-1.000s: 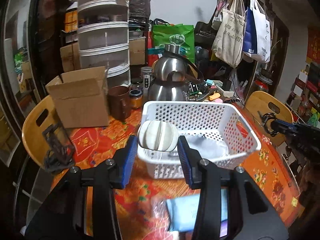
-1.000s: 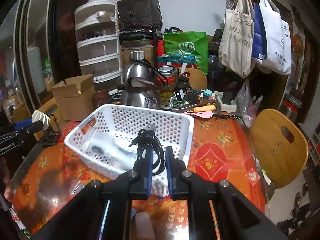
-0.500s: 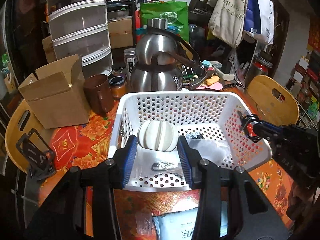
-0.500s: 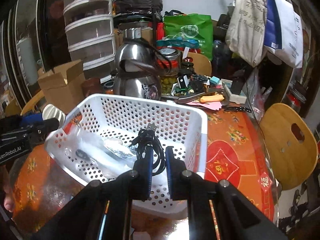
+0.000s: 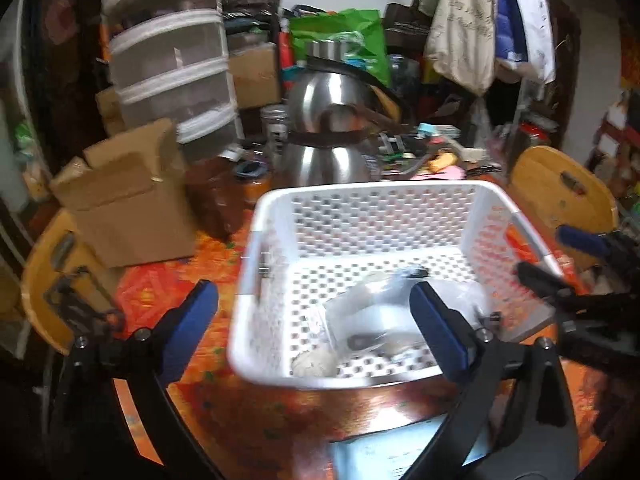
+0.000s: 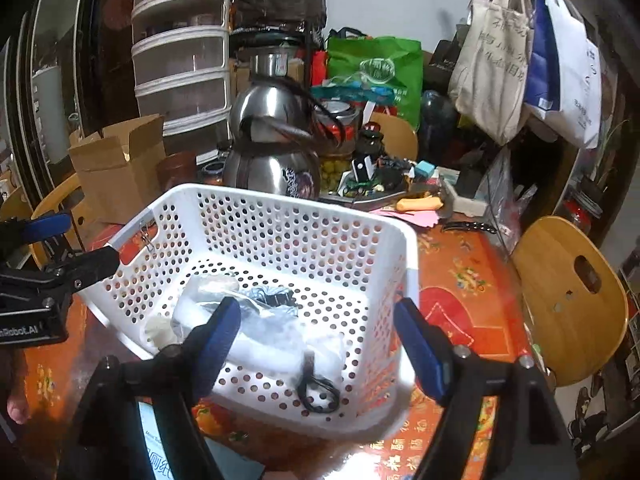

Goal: Organize soft objects
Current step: 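Open both tools to drop the cable and white object into the basket, then move the right tool to the white rolled towel while the left moves to the clear bag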

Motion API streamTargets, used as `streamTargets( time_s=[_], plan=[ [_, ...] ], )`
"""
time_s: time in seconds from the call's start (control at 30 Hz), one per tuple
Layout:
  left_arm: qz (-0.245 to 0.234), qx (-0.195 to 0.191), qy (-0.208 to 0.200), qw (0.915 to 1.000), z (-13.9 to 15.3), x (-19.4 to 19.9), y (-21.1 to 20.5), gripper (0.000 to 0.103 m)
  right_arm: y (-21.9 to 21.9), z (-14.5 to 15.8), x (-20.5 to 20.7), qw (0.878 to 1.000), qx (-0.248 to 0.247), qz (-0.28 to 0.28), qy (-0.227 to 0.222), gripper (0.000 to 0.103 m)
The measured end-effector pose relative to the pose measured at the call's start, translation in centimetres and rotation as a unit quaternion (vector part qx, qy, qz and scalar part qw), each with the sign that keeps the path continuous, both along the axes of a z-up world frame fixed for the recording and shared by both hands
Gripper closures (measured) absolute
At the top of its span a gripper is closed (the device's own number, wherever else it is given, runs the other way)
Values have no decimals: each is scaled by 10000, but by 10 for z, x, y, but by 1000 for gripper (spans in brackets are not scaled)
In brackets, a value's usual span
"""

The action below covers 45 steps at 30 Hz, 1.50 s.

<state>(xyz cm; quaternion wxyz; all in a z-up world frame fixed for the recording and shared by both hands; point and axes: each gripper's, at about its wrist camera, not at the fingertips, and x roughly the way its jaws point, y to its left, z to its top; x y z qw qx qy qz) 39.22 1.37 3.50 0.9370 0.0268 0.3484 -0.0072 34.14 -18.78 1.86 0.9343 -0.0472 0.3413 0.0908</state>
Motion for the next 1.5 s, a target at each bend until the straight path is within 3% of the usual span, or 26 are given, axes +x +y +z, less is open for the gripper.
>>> streamTargets(
  time_s=[0.1, 0.43, 0.53, 0.7, 0.9, 1.17, 1.23, 1.33, 1.43, 1.5],
  plan=[
    [213, 188, -184, 9994, 3, -13, 6, 0, -7, 4, -11, 9999, 132, 65, -16, 24],
    [82, -91, -3, 9999, -1, -27, 15, 0, -25, 4, -24, 9995, 323, 4, -10, 24],
    [-20, -324, 11, 9995, -5, -43, 21, 0, -27, 2, -36, 9994, 353, 59, -35, 24],
    [14, -388, 22, 9992, -14, -73, 31, 0, -31, -15, -65, 9994, 322, 67, 76, 24],
    [63, -482, 204, 9986, -44, -105, 47, 0, -38, -49, -94, 9967, 687, 191, 387, 24],
    [173, -612, 640, 9959, -108, -117, 61, 0, -45, -96, -104, 9951, 573, 215, 770, 24],
    [142, -677, 733, 9949, -118, -117, 61, 0, -45, -104, -106, 9937, 632, 311, 869, 28],
    [87, -699, 790, 9944, -130, -116, 59, 0, -42, -114, -107, 9922, 626, 428, 992, 46],
    [44, -640, 808, 9947, -137, -115, 54, 1, -37, -122, -108, 9902, 646, 550, 1111, 49],
    [9, -612, 832, 9947, -140, -114, 51, 12, -33, -125, -108, 9902, 605, 570, 1123, 50]
  ],
)
